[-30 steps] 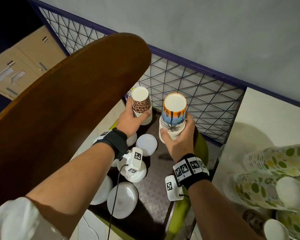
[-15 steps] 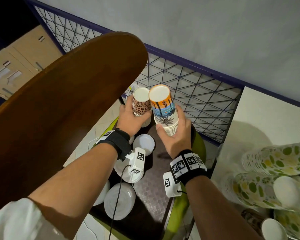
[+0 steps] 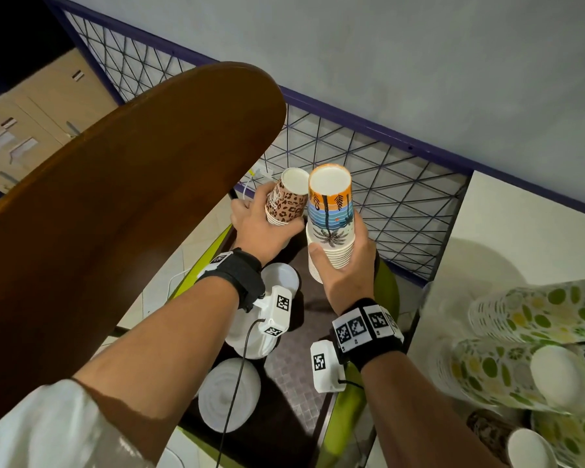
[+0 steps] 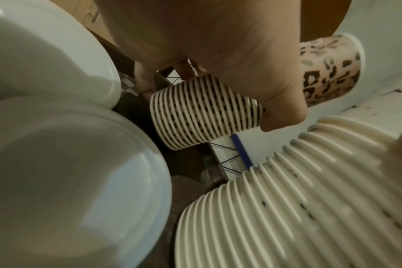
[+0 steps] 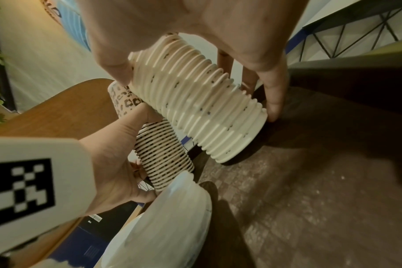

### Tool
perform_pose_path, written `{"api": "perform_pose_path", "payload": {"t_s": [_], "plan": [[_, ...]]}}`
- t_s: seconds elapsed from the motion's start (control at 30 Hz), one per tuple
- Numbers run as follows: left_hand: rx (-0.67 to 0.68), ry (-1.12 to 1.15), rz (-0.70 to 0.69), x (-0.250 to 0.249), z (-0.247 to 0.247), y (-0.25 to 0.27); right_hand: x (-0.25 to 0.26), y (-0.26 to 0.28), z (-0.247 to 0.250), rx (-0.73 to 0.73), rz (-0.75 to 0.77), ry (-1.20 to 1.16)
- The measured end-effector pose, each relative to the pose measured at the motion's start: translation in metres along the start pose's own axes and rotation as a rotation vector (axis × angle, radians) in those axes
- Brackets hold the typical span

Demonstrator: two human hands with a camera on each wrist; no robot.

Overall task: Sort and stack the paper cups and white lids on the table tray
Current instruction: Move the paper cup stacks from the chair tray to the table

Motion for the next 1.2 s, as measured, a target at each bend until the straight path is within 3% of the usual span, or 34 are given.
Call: {"api": "perform_pose_path", "payload": {"t_s": [0.27,0.57,0.73,0.9,1.07,1.2], "plan": [[-0.034,0.069,0.02,-0.015,0.019,0.013,0.012,0.008,0.011,-0.074,-0.07,-0.135],[-0.029,0.156,-0.093,-0.072,0.077,0.068,0.083,0.046,0.055,-0.108,-0.05,-0.375],[0.033,0.264,-0.136,-0.089,0.102,0.136,0.113,0.097,0.086,-0.079,-0.072,-0.409],[0.053,0.359,-0.184,-0.094,0.114,0.229,0.128,0.17,0.131,0.059,-0.089,-0.415],[0.033,0.362,-0.095,-0.073,0.1,0.322,0.111,0.243,0.179,0.209,-0.076,-0.436],[0.109,0.353,-0.037,-0.061,0.074,0.386,0.089,0.286,0.225,0.284,-0.109,-0.425]]}}
Point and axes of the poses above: each hand's wrist, its own y-axis away from the middle knuckle, its own z-axis out of the back of the hand, x = y × z, the point moved 1 cm from there along -y, towards the middle knuckle, and after that the axes turned 1 degree about z, right-handed, at the moved point
